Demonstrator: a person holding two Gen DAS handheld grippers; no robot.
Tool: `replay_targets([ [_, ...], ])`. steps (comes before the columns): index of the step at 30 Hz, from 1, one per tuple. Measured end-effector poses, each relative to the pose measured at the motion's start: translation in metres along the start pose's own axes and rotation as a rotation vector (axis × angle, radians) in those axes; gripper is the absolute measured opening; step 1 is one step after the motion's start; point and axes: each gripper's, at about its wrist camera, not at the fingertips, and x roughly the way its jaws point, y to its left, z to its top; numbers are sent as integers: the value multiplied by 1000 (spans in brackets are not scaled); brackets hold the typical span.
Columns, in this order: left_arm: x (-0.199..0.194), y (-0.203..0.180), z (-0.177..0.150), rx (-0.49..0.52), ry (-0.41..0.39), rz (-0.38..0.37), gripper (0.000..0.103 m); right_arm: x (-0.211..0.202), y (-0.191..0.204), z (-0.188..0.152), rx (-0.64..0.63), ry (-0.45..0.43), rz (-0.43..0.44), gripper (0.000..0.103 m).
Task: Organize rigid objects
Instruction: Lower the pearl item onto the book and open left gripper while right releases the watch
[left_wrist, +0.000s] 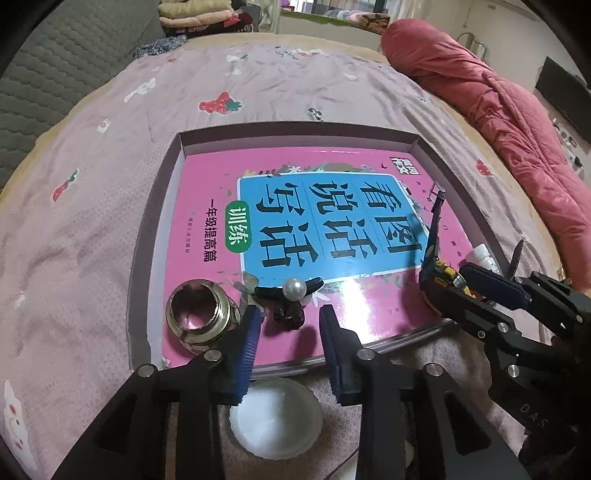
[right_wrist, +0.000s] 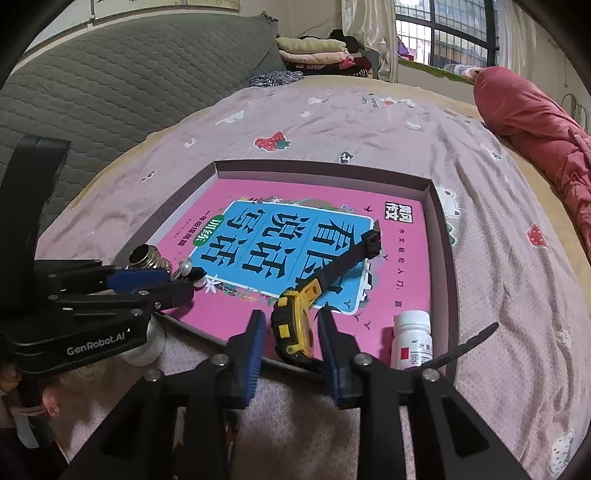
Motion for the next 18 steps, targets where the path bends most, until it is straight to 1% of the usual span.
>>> replay_targets([
  [2, -3, 0, 0, -4, -3, -6, 36, 0, 0, 0, 1, -2, -4, 34],
  [4, -5, 0, -1, -4, -7, -13, 38, -2, -2, -1, 2, -4, -14, 40],
  [5, -7, -1, -1, -4, -9, -12, 40, -3, -3, -1, 4, -7, -15, 41],
  [12, -11, -2, -4, -16, -12, -27, 41, -11, -7, -2, 13, -19, -30, 42],
  [18, -15, -1, -3, -16, -20, -22, 42, -17, -7, -2, 12, -31, -36, 42],
])
